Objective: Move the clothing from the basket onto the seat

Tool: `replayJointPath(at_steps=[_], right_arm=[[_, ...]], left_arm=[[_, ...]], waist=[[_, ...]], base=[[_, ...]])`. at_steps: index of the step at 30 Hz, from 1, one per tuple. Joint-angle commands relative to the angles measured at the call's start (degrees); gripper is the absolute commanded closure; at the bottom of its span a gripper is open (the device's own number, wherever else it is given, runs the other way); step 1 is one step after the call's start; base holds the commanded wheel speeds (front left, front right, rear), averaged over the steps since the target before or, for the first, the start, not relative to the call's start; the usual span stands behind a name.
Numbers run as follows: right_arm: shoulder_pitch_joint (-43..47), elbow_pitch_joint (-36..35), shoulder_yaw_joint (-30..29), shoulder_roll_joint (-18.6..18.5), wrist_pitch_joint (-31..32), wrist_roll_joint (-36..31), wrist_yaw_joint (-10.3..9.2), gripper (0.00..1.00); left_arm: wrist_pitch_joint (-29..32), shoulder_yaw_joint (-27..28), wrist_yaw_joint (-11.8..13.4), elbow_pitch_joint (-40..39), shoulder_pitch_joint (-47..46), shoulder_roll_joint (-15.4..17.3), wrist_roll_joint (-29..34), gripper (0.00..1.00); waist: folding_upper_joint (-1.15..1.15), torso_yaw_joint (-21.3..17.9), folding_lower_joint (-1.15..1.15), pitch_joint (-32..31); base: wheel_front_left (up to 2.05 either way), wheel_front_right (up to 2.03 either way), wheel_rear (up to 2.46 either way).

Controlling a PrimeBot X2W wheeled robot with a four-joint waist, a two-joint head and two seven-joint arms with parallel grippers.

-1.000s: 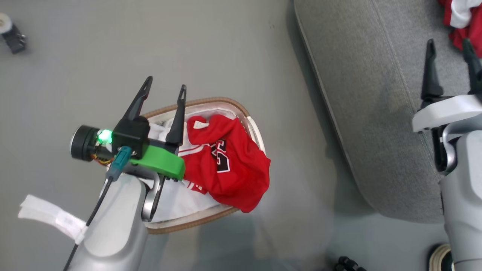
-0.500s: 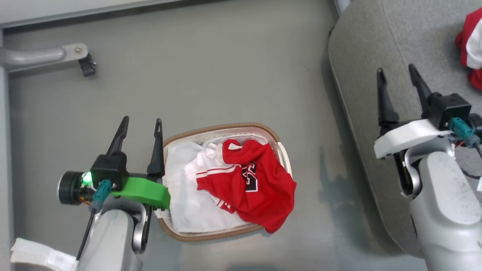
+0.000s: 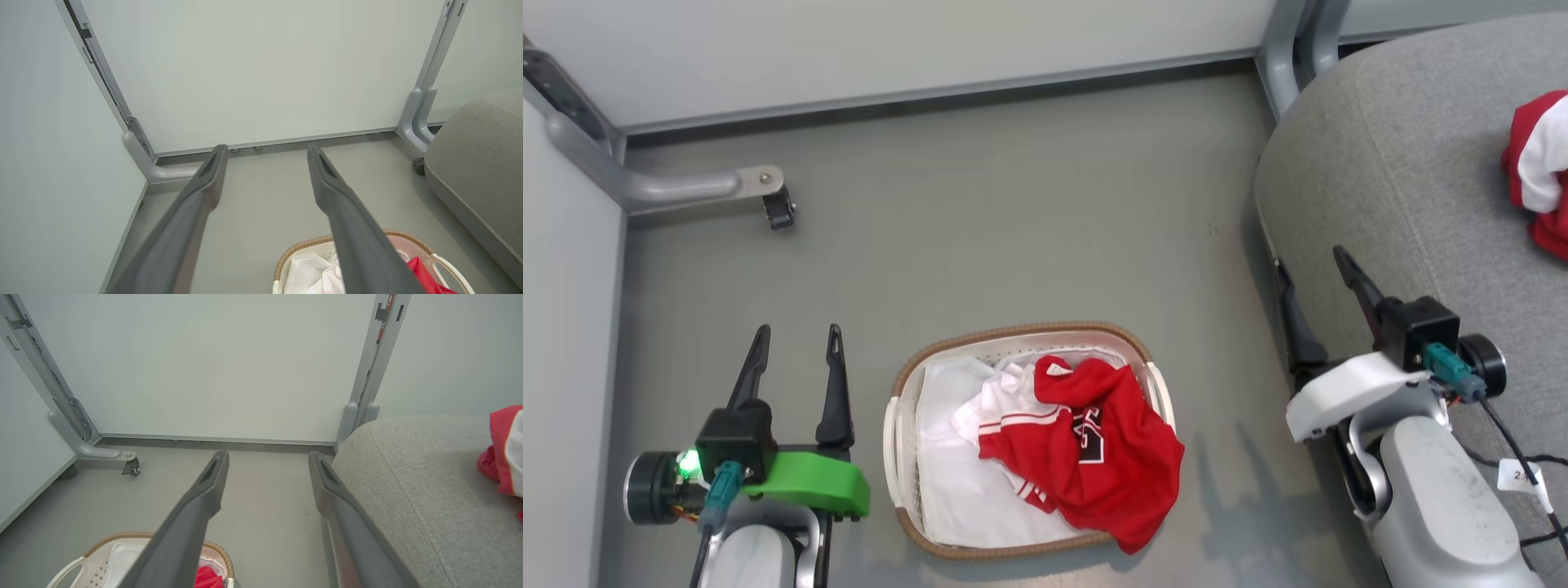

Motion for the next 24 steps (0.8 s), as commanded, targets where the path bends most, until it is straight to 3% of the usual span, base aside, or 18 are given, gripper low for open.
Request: replayJointPath(at_steps=[1,13,24], right_arm=[[1.52,-0.33,0.31,-0.29,-0.27,-0.12,-0.08,0.0],[8.04,-1.15,3.52,0.16,-0.27,0.62,-0.08,0.0],[14.15,-3.14,2.04,1.25,-0.27,-0.04,-0.08,0.0]], left_arm=[[-0.02,0.52,-0.2,-0.56,1.28,0.05,0.26,0.0],[-0.01,1.91,0.31,-1.41,7.8,-0.28,-0.35,0.0],[-0.01,-0.4,1.17,-1.87,13.05,-0.26,-2.55,0.0]], waist=[[0.0,0.41,0.0,-1.94],[0.0,0.42,0.0,-7.48],[0.0,-0.67,0.0,-10.47]], base=[[0.0,0.0,0.0],[0.0,0.0,0.0],[0.0,0.0,0.0]])
